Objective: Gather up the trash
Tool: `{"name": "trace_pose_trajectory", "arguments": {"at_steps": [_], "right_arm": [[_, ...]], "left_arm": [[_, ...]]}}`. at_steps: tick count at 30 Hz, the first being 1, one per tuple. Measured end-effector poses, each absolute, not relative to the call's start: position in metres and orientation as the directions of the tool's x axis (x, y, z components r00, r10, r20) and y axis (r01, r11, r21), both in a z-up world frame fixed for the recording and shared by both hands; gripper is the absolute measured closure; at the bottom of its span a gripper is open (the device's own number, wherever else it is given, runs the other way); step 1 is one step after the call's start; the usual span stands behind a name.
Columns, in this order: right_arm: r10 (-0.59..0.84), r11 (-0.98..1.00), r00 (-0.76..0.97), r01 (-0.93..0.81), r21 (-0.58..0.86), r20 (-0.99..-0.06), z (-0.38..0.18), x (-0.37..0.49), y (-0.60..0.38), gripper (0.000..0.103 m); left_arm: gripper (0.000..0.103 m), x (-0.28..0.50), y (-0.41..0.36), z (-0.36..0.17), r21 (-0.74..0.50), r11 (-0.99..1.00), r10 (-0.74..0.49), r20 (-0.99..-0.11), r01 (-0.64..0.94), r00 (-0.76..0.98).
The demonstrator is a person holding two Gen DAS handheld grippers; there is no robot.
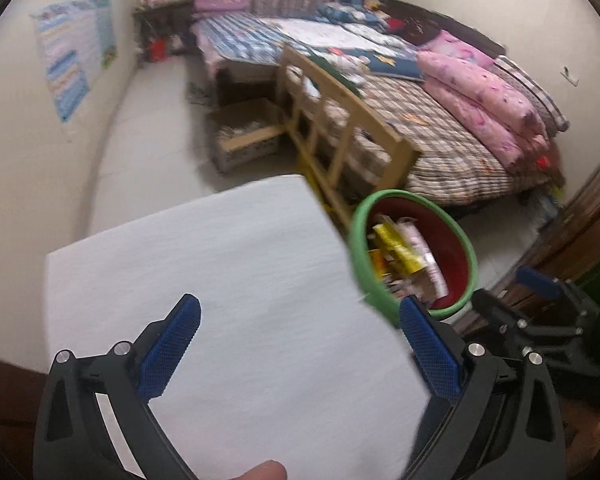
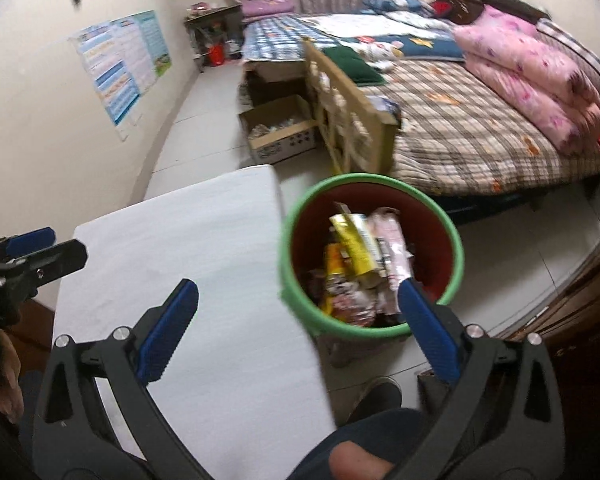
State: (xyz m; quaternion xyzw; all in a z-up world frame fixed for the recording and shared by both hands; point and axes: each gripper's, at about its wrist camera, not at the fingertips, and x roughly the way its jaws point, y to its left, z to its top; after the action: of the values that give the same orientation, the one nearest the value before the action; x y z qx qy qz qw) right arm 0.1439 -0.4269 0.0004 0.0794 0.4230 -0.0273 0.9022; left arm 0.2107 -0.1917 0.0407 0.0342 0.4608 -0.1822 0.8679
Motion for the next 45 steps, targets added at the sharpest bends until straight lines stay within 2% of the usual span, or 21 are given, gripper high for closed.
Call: {"name": "trace_pose_trajectory", "arguments": {"at_steps": [3, 7, 14, 17, 22, 31, 45], "right_arm": [[0.022, 0.992, 0.662, 0.078, 0.097, -0.749, 0.007, 0.132, -0.399, 0.005], [0.045, 0.997, 0.692, 0.012, 0.075, -0.720, 0.017, 0.117, -0.356, 0.005], [0.097, 0.995, 0.741, -0.068, 0.070, -0.665, 0.029, 0.091, -0.296, 0.005], [0.109, 0.994, 0.767, -0.092, 0.060, -0.632, 0.031, 0.075, -0.274, 0.005], [0.130, 0.991, 0.784, -0.112, 0.068, -0.607, 0.031, 0.051, -0.246, 0.005], [0.163, 0.985, 0.797, -0.165, 0.049, -0.582, 0.038, 0.026, -0.224, 0.005], [0.172, 0.982, 0.804, -0.189, 0.029, -0.569, 0.042, 0.016, -0.218, 0.005]], "left_arm": [[0.008, 0.185, -0.159, 0.050, -0.067, 0.949, -0.241, -0.784, 0.308, 0.572], [0.008, 0.152, -0.110, 0.065, -0.113, 0.968, -0.234, -0.724, 0.223, 0.649], [0.008, 0.101, -0.057, 0.068, -0.054, 0.995, -0.098, -0.628, 0.082, 0.772], [0.008, 0.082, -0.042, 0.062, -0.013, 0.999, -0.046, -0.628, 0.048, 0.777], [0.008, 0.053, -0.015, 0.052, -0.024, 0.999, 0.003, -0.642, -0.024, 0.766], [0.008, 0.014, 0.005, 0.048, -0.051, 0.997, 0.021, -0.597, -0.065, 0.802], [0.008, 0.010, 0.003, 0.050, -0.049, 0.997, 0.024, -0.594, -0.066, 0.804]]}}
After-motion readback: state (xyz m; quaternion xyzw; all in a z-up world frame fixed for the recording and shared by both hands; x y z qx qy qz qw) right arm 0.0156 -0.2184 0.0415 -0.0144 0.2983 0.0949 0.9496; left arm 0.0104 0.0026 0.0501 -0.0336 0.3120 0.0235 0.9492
